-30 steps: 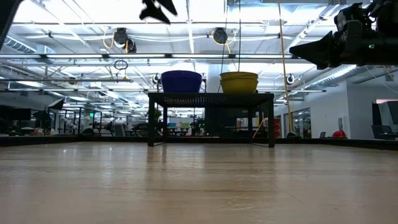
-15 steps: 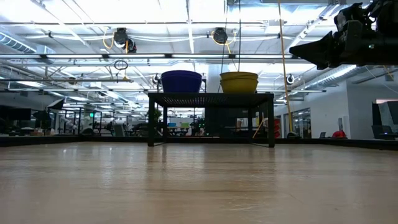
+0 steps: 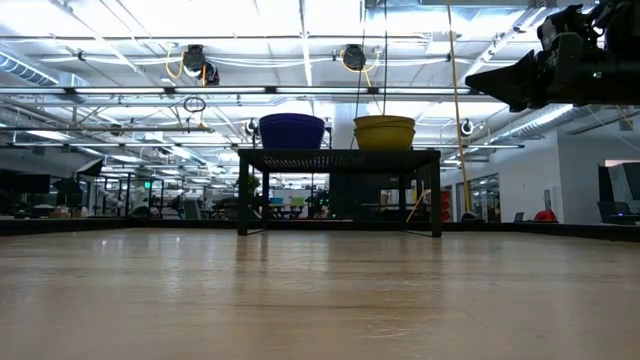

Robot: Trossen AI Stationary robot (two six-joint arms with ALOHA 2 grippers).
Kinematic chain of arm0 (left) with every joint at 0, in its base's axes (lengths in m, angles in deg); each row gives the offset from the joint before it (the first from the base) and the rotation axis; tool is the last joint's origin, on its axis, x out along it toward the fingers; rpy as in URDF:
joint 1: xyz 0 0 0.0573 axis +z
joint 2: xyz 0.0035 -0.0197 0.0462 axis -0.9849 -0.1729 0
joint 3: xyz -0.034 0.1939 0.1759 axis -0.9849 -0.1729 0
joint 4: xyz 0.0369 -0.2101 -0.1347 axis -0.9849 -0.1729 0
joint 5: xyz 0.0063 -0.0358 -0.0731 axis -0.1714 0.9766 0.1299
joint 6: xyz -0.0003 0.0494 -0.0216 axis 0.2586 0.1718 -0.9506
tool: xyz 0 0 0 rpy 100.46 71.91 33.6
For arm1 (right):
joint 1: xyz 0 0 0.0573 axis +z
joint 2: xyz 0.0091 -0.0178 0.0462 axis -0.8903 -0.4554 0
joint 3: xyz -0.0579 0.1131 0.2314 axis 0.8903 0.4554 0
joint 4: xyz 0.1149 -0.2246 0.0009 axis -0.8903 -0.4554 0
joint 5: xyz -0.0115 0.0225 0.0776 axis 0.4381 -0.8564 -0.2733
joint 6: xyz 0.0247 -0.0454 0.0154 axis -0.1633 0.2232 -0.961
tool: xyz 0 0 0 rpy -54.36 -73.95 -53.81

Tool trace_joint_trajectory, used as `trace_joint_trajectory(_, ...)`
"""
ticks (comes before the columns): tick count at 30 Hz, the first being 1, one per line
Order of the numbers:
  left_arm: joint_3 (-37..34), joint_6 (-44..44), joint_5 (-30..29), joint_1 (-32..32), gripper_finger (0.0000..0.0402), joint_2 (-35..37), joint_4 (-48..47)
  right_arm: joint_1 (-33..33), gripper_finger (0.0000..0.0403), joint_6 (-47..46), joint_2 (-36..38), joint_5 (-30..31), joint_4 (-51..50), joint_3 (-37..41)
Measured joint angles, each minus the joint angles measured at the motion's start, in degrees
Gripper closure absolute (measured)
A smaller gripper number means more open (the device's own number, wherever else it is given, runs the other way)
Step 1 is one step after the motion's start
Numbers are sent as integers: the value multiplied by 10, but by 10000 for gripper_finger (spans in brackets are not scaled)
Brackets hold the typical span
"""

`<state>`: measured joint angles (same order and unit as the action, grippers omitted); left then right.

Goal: Pick & Place Mini bowls
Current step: Return to Home Position

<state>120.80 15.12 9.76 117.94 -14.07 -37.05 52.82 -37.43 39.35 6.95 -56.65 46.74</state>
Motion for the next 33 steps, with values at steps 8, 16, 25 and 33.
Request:
trace_joint_trajectory(8,-345,-31,-55,0,174,149,129,0,401,0,0,0,0,0)
trace_joint_trajectory(16,-642,-50,-67,0,174,207,435,0,401,0,0,0,0,0)
trace_joint_trajectory(25,-817,-27,-68,12,174,270,697,0,401,0,0,0,0,0)
trace_joint_trajectory(33,-813,5,-70,23,174,454,682,0,401,0,0,0,0,0)
